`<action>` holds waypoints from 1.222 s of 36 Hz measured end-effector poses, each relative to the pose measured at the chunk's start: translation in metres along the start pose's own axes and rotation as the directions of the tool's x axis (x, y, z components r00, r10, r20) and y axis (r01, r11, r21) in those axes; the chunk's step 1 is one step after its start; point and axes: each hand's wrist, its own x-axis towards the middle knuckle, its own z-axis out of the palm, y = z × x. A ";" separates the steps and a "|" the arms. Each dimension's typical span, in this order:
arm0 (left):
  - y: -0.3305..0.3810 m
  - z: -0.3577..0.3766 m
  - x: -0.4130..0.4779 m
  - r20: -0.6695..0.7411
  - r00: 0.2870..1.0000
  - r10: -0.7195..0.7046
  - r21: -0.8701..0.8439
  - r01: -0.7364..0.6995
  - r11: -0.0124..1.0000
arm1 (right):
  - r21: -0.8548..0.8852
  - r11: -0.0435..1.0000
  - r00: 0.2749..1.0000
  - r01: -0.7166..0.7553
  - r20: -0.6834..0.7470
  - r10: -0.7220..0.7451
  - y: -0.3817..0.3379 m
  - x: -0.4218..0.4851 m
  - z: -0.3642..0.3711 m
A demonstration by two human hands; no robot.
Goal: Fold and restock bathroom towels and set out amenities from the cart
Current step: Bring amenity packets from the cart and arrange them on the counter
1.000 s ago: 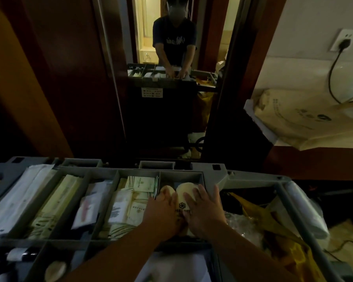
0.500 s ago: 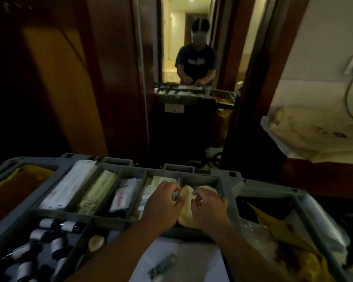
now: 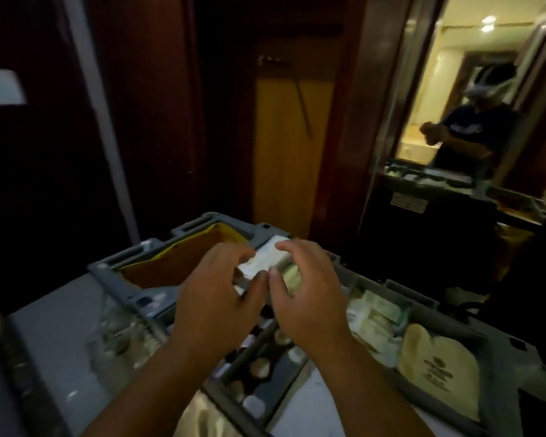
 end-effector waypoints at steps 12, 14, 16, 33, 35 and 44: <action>-0.057 -0.188 -0.052 -0.296 0.952 -0.082 0.097 0.116 0.989 | 0.302 0.911 0.954 0.282 0.008 -0.298 -0.177 -0.006 0.110; -0.067 -0.221 -0.068 -0.354 0.932 -0.084 0.134 0.139 0.981 | 0.391 0.865 0.939 0.313 0.010 -0.344 -0.208 -0.014 0.132; -0.073 -0.255 -0.088 -0.412 0.906 -0.100 0.171 0.184 0.968 | 0.455 0.814 0.913 0.362 0.005 -0.409 -0.240 -0.024 0.155; -0.098 -0.458 -0.227 -0.809 0.588 0.029 0.435 0.563 0.703 | 0.928 0.188 0.689 0.321 -0.092 -0.719 -0.481 -0.117 0.280; -0.093 -0.474 -0.244 -0.843 0.535 0.054 0.445 0.637 0.629 | 0.952 0.145 0.676 0.271 -0.081 -0.732 -0.507 -0.131 0.287; -0.069 -0.527 -0.336 -0.925 0.346 0.159 0.378 0.883 0.278 | 0.997 -0.038 0.472 0.071 -0.067 -0.879 -0.602 -0.218 0.316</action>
